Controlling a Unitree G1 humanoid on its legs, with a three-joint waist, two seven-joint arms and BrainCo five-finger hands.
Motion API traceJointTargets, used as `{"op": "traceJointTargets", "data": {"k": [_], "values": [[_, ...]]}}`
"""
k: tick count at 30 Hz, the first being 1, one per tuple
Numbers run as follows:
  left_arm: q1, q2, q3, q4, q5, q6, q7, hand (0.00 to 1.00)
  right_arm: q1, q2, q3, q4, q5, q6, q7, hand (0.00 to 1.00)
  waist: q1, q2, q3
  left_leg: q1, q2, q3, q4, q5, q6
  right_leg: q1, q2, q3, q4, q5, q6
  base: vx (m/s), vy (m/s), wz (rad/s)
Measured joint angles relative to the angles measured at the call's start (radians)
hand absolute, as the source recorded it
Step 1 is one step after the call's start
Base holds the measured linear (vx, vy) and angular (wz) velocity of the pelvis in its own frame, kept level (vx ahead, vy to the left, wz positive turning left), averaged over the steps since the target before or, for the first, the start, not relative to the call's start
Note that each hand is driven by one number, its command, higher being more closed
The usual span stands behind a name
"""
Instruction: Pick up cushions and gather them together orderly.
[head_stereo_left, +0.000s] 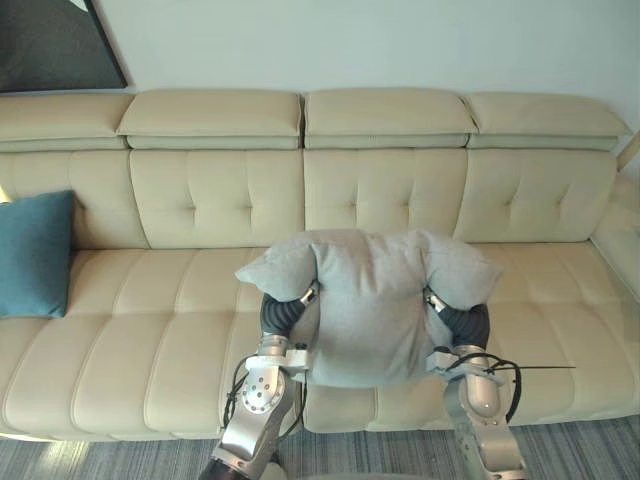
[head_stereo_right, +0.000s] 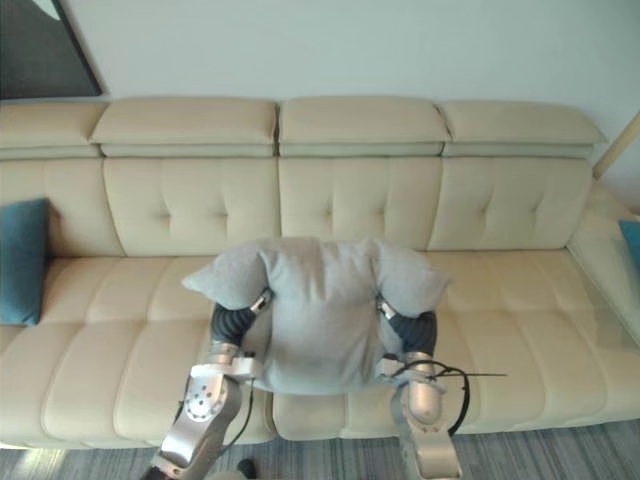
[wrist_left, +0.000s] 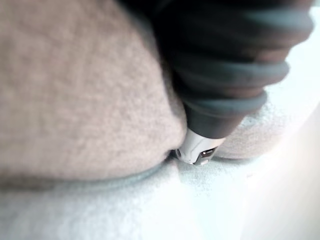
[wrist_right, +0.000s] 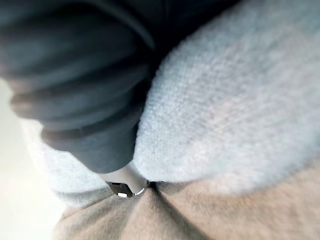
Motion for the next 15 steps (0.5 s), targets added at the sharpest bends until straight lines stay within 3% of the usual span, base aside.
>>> {"op": "traceJointTargets", "data": {"k": [8,15], "values": [[-0.047,0.030,0.006,0.011,0.001,0.005,0.005,1.00,-0.172,-0.034,0.003,0.151,-0.007,0.012,0.000,1.00,-0.002,0.013,-0.002,-0.040,0.009,-0.036,-0.084,0.065,-0.008,-0.058,0.029,-0.019,-0.013,0.010,-0.008,-0.01,-0.031,0.09],[-0.351,0.033,0.103,0.086,0.005,0.017,0.085,1.00,-0.546,-0.066,0.004,0.290,-0.019,0.013,-0.046,1.00,0.013,0.038,0.078,-0.158,0.040,-0.061,-0.118,0.136,-0.012,-0.176,0.066,-0.038,-0.019,0.058,-0.019,-0.09,-0.036,0.05]]}}
